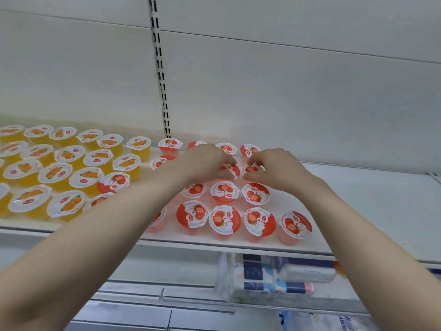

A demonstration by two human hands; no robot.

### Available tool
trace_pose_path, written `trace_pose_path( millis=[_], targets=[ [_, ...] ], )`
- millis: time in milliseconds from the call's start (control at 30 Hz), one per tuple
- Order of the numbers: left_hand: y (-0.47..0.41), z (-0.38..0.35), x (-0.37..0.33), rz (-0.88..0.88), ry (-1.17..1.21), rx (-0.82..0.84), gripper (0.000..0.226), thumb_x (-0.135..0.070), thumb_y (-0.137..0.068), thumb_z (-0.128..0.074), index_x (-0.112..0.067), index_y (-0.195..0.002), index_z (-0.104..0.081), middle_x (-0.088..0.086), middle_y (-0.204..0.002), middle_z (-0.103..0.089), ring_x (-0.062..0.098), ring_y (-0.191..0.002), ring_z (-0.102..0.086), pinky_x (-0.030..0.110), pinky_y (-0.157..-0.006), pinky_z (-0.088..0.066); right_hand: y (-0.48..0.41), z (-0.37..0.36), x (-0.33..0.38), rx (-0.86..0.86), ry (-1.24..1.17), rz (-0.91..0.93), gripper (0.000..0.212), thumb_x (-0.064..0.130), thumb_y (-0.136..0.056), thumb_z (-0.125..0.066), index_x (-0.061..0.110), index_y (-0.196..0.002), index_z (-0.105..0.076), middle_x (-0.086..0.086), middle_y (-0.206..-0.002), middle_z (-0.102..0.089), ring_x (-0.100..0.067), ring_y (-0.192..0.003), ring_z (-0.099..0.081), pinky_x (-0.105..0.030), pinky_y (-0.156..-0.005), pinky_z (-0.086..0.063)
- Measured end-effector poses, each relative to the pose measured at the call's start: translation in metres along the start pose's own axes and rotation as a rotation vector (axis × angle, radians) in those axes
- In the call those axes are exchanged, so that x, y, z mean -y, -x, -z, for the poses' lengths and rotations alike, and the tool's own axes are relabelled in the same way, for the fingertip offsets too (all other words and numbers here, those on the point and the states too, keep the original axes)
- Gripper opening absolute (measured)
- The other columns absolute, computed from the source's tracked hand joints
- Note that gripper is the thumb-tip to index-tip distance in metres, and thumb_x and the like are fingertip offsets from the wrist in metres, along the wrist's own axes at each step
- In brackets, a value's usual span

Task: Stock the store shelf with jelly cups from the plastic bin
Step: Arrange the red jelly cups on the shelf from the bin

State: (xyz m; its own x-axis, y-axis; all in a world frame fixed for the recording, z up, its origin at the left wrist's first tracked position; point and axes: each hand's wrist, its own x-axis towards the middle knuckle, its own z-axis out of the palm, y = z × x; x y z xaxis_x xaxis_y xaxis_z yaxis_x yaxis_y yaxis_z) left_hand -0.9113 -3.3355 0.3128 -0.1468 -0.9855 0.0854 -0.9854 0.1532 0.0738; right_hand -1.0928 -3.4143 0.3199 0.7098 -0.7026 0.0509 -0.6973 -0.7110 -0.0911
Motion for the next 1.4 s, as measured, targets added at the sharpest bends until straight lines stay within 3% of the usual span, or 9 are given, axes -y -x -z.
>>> trace_pose_path(
  millis=[300,533,633,733,800,900,1067,1300,1400],
  targets=[
    [0.001,-0.003,-0.001,-0.022,-0.093,-0.007,0.036,-0.051,-0.094,-0.049,-0.026,-0.114,-0.064,-0.002,-0.103,-0.068,0.018,-0.093,-0.060,0.027,-0.057,-0.034,0.003,-0.004,0.003,-0.036,0.041,-0.031,0.040,0.051,-0.088,-0.060,0.025,-0.117,-0.067,-0.001,-0.111,-0.070,-0.021,-0.100,-0.062,-0.032,-0.081,-0.050],
    [-0.003,-0.009,-0.005,0.022,-0.085,-0.010,0.026,-0.043,-0.094,-0.053,-0.019,-0.098,-0.063,0.002,-0.092,-0.067,0.023,-0.088,-0.060,0.034,-0.069,-0.047,0.006,-0.005,0.008,-0.050,0.034,-0.062,0.041,0.051,-0.088,-0.061,0.025,-0.118,-0.067,-0.002,-0.113,-0.070,-0.021,-0.100,-0.063,-0.038,-0.086,-0.053],
    [0.004,-0.010,-0.004,0.029,-0.074,-0.073,0.033,-0.046,-0.093,-0.054,-0.020,-0.110,-0.065,0.001,-0.100,-0.068,0.023,-0.095,-0.058,0.039,-0.076,-0.051,0.016,0.000,0.008,-0.092,0.010,-0.043,0.041,0.050,-0.088,-0.061,0.025,-0.119,-0.066,-0.004,-0.112,-0.067,-0.024,-0.101,-0.061,-0.039,-0.085,-0.051],
    [0.020,-0.002,-0.002,-0.001,0.006,-0.157,0.039,-0.050,-0.091,-0.057,-0.029,-0.123,-0.065,-0.004,-0.116,-0.065,0.020,-0.108,-0.056,0.036,-0.086,-0.047,0.032,0.009,0.005,-0.081,-0.114,-0.040,0.034,0.051,-0.085,-0.064,0.025,-0.105,-0.068,0.003,-0.101,-0.066,-0.019,-0.096,-0.061,-0.036,-0.082,-0.050],
    [0.029,0.003,-0.004,-0.020,0.069,-0.094,0.043,-0.055,-0.087,-0.060,-0.034,-0.124,-0.063,-0.009,-0.120,-0.064,0.016,-0.112,-0.056,0.031,-0.085,-0.043,0.044,0.014,0.008,0.024,-0.199,-0.056,0.038,0.055,-0.080,-0.068,0.027,-0.105,-0.067,0.009,-0.099,-0.065,-0.014,-0.094,-0.061,-0.035,-0.083,-0.051],
    [0.037,0.002,-0.011,-0.024,0.075,0.023,0.051,-0.061,-0.084,-0.060,-0.035,-0.128,-0.059,-0.012,-0.127,-0.060,0.012,-0.116,-0.053,0.027,-0.078,-0.035,0.054,0.011,0.017,0.124,-0.143,-0.057,0.048,0.060,-0.074,-0.069,0.031,-0.111,-0.062,0.011,-0.103,-0.065,-0.014,-0.094,-0.059,-0.036,-0.085,-0.051],
    [0.040,-0.003,-0.020,-0.008,0.061,0.019,0.051,-0.057,-0.085,-0.060,-0.030,-0.128,-0.061,-0.007,-0.123,-0.062,0.015,-0.109,-0.056,0.027,-0.074,-0.036,0.056,0.005,0.022,0.093,-0.107,-0.097,0.043,0.053,-0.077,-0.069,0.031,-0.112,-0.061,0.007,-0.109,-0.065,-0.017,-0.096,-0.060,-0.038,-0.085,-0.052],
    [0.053,0.001,-0.029,0.067,0.059,-0.018,0.051,-0.058,-0.088,-0.054,-0.031,-0.131,-0.058,-0.006,-0.133,-0.057,0.017,-0.121,-0.051,0.039,-0.095,-0.046,0.068,0.006,0.020,0.054,-0.151,-0.113,0.047,0.055,-0.083,-0.065,0.030,-0.123,-0.059,0.007,-0.120,-0.063,-0.017,-0.105,-0.058,-0.036,-0.088,-0.050],
    [0.071,0.006,-0.033,0.010,0.110,-0.095,0.051,-0.063,-0.087,-0.051,-0.034,-0.128,-0.059,-0.010,-0.130,-0.057,0.014,-0.120,-0.049,0.036,-0.094,-0.045,0.087,0.013,0.019,-0.075,-0.281,-0.077,0.035,0.052,-0.084,-0.067,0.029,-0.111,-0.067,0.009,-0.107,-0.065,-0.011,-0.100,-0.059,-0.033,-0.087,-0.049]
  ],
)
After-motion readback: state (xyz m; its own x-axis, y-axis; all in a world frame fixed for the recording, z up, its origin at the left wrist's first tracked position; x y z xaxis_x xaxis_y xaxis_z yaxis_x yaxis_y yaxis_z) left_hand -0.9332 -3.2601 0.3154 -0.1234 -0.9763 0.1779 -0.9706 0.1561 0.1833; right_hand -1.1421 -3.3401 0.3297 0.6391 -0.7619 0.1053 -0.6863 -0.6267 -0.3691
